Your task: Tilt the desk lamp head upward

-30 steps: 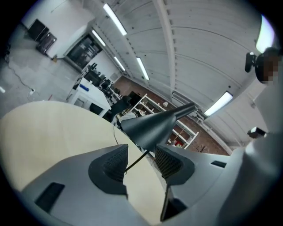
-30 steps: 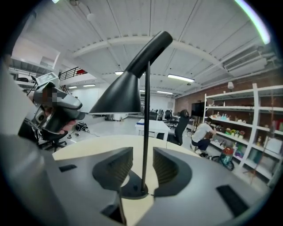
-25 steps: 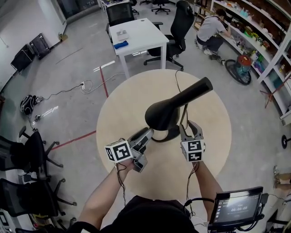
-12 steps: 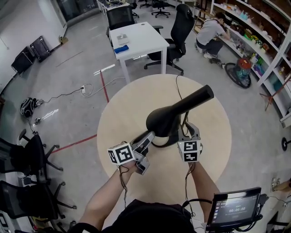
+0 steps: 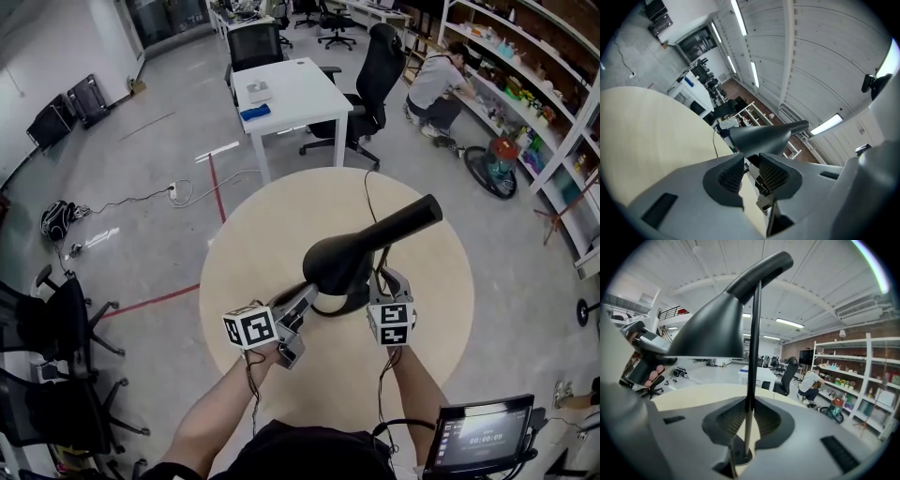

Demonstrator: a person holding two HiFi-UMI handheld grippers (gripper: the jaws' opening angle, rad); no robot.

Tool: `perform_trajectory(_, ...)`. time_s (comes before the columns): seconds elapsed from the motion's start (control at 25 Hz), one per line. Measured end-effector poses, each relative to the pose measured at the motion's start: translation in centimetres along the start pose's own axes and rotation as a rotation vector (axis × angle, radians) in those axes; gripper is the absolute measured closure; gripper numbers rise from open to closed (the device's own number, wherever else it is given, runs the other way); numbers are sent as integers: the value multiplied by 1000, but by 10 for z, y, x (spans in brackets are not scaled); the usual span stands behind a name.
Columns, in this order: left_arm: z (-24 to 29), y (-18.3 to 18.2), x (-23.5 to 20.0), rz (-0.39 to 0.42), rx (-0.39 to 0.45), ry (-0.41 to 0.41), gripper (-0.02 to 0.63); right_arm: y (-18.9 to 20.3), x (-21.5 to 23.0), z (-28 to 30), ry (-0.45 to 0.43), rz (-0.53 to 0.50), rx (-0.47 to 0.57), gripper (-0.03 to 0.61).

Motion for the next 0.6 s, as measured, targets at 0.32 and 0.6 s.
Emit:
perform_trajectory(0.32,-13,-24,-2,60,59,-26,509,17,-2,9,-22,-16,-59,526)
perform_trajectory(0.6,-28,-42,6,121,105,-49,511,18,-2,9,-34,-23,-75,526)
Point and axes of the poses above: the fingertips, and each gripper's own axes: z forward along the fingers, x to its right, y out of its underside, the point moved 3 cm from there along -z, backward along the fingers, and after that the axes turned 7 degrees about -x, right-handed, at the moved point
